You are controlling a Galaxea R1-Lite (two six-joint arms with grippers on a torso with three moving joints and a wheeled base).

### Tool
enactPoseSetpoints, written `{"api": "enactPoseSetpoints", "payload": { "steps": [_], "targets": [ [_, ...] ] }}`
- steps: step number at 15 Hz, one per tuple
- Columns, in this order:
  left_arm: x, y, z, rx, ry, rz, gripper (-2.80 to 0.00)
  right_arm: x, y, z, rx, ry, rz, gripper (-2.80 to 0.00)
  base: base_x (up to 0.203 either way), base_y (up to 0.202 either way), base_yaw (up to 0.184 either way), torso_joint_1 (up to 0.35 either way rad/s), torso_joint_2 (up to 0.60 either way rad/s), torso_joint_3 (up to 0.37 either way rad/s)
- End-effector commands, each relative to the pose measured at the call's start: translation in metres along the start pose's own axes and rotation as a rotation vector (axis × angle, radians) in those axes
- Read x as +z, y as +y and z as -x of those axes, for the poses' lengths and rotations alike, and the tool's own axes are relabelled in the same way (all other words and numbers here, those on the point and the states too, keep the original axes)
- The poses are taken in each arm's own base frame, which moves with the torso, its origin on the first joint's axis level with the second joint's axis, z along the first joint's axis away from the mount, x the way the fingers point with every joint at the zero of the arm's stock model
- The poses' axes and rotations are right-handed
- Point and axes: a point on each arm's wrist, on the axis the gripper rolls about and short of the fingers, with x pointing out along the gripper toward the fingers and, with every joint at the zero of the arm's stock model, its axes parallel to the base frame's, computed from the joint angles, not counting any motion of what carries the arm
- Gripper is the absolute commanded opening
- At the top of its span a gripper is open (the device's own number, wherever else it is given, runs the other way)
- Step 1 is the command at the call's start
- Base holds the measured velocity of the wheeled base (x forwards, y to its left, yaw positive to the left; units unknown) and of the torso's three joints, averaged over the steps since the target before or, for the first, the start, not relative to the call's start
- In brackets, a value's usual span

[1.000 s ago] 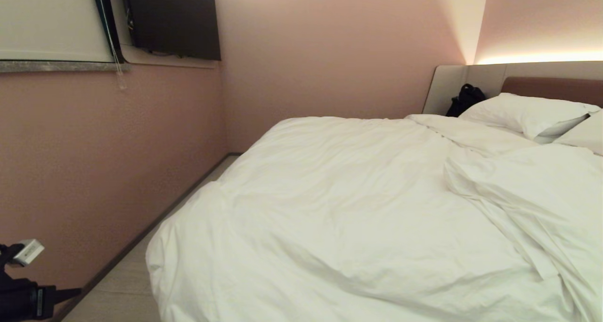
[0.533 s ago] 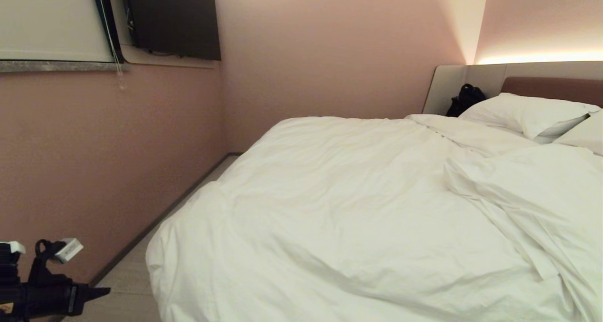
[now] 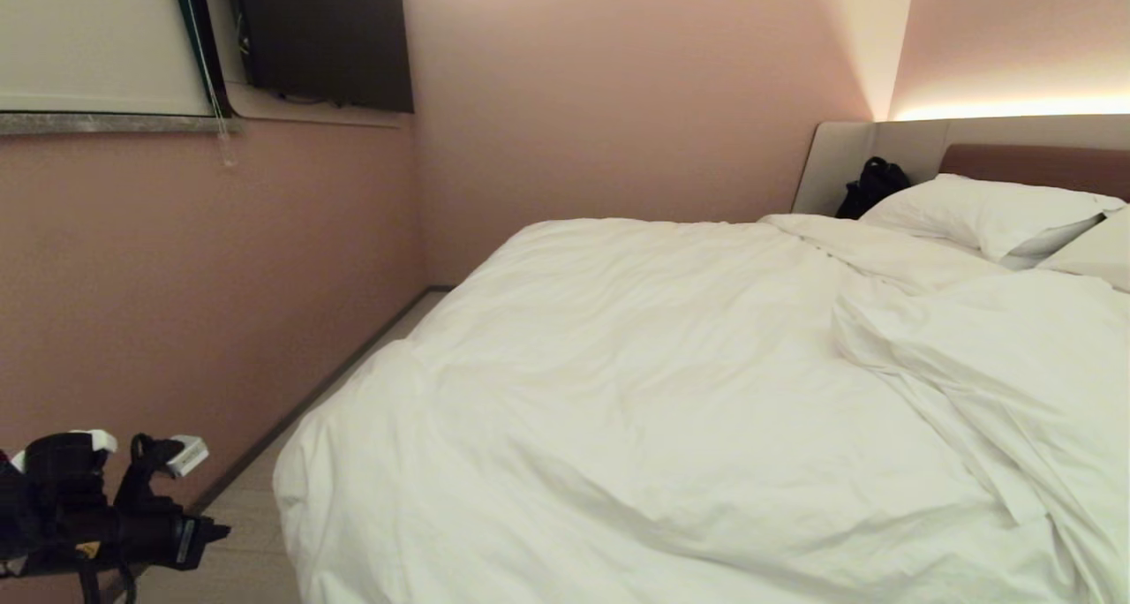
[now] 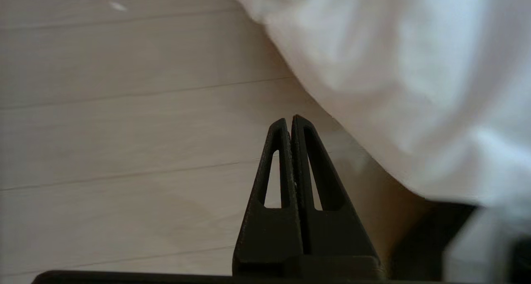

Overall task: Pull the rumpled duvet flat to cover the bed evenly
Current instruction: Flatten the corners of the folded blanket

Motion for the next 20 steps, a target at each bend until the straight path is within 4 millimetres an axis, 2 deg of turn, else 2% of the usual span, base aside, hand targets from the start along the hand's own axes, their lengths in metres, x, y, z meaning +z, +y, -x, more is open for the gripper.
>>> {"api": "enactPoseSetpoints", "payload": {
  "steps": [1,10,14,20],
  "targets": [
    [0.002,-0.006,-0.01,0.001,0.002,-0.029,-2.8,0.0,0.0,0.0,0.001,0.0,0.0,-2.8,0.0,0.0,0.0,0.0,0.0,0.0],
    [0.019,-0.047,-0.047,0.085,0.048,-0.143,-2.8,0.0,0.0,0.0,0.001,0.0,0.0,-2.8,0.0,0.0,0.0,0.0,0.0,0.0],
    [0.022,-0.062,-0.052,0.062,0.056,-0.182,-2.8,0.0,0.0,0.0,0.001,0.0,0.0,-2.8,0.0,0.0,0.0,0.0,0.0,0.0],
    [0.02,-0.068,-0.045,0.051,0.056,-0.158,-2.8,0.0,0.0,0.0,0.001,0.0,0.0,-2.8,0.0,0.0,0.0,0.0,0.0,0.0]
  ]
}}
